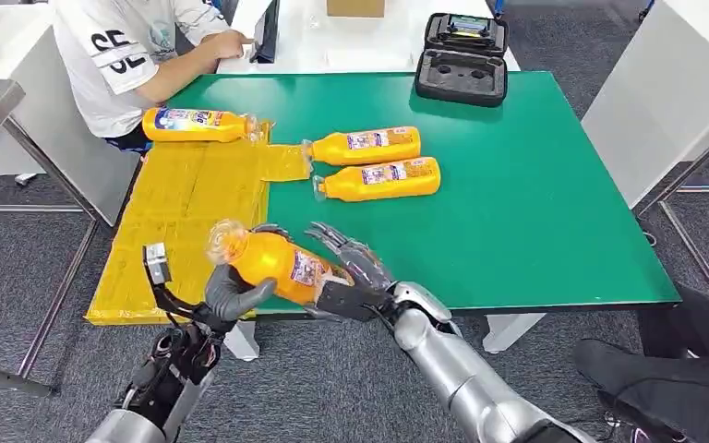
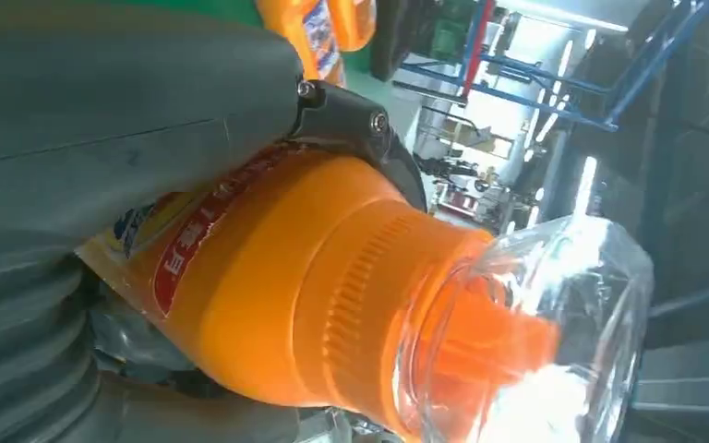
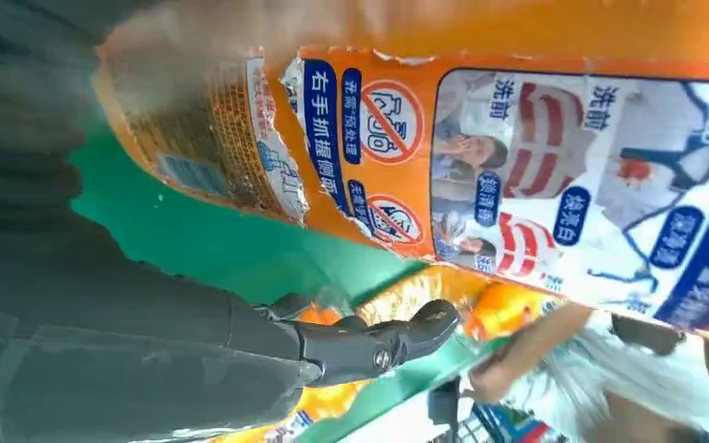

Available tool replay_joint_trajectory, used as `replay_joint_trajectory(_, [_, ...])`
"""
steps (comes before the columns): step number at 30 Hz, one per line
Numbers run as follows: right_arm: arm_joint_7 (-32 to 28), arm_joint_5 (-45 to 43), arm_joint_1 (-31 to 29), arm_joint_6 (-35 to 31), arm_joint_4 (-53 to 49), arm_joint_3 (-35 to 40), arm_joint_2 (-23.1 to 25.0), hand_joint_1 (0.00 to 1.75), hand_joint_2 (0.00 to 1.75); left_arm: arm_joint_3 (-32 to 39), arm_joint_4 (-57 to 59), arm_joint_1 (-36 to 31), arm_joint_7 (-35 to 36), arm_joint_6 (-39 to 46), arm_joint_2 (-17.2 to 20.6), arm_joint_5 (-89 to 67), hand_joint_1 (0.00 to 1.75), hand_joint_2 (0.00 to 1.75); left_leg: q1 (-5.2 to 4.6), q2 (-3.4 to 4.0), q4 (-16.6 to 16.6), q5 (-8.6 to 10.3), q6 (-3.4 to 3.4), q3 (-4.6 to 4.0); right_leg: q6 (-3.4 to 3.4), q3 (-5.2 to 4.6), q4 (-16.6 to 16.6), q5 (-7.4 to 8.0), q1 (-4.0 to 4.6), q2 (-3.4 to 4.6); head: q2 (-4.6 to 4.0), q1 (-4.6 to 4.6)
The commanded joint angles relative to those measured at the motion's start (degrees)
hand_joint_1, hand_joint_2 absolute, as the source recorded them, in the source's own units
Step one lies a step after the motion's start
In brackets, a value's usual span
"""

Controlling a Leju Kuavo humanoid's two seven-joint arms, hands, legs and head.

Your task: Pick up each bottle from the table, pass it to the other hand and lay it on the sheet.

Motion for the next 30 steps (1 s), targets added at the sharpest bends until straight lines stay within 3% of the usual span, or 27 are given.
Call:
replay_joint_trajectory(1, [-0.3, -1.1, -1.4, -0.3, -1.5, -1.9, 0.0, 0.00, 0.00, 1.8, -0.6, -2.2, 0.5, 0.3, 0.3, 1.1, 1.75, 1.75, 0.04, 0.01, 0.0, 0.00, -0.06, -0.05, -0.06, -0.05, 0.0, 0.01, 0.04, 0.00, 0.00, 0.00])
replay_joint_trajectory(11, [-1.6, -5.7, -0.2, 2.1, -3.1, -3.7, -0.4, 0.00, 0.00, 5.1, -2.5, -4.3, 0.5, 6.9, 1.4, 0.6, 1.75, 1.75, 0.08, -0.03, 0.1, 0.01, -0.10, -0.06, -0.09, -0.03, 0.0, 0.01, 0.08, -0.05, 0.00, 0.00])
replay_joint_trajectory(15, [-3.1, -13.9, 1.5, 7.8, -6.3, -7.7, -0.8, 0.00, 0.00, 8.2, -1.8, -6.4, -1.0, 18.2, 2.7, -4.0, 1.75, 1.75, 0.07, -0.01, 0.0, 0.01, -0.08, -0.06, -0.08, -0.04, 0.0, 0.01, 0.07, -0.02, 0.00, 0.00])
replay_joint_trajectory(21, [-2.9, -13.9, 1.4, 9.2, -7.6, -7.1, -2.1, 0.00, 0.00, 11.7, -0.1, -8.6, -2.7, 23.6, 4.2, -7.3, 1.75, 1.75, 0.06, -0.01, 0.0, 0.02, -0.08, -0.07, -0.08, -0.06, 0.0, 0.02, 0.06, -0.02, 0.00, 0.00])
replay_joint_trajectory(27, [-3.0, -16.3, 1.4, 8.3, -8.3, -9.4, -1.9, 0.00, 0.00, 14.2, -1.7, -8.3, -3.8, 33.2, 6.1, -14.2, 1.75, 1.75, 0.07, 0.05, 0.1, 0.00, -0.08, -0.05, -0.08, -0.05, 0.1, 0.01, 0.07, 0.03, 0.00, 0.00])
replay_joint_trajectory(30, [-3.9, -15.6, 3.7, 2.5, -13.7, -11.8, -1.6, 0.00, 0.00, 16.2, -3.4, -8.6, -2.2, 34.0, 7.2, -16.7, 1.75, 1.75, 0.12, -0.01, 0.1, 0.02, -0.13, -0.05, -0.13, -0.02, 0.0, 0.01, 0.12, -0.03, 0.00, 0.02])
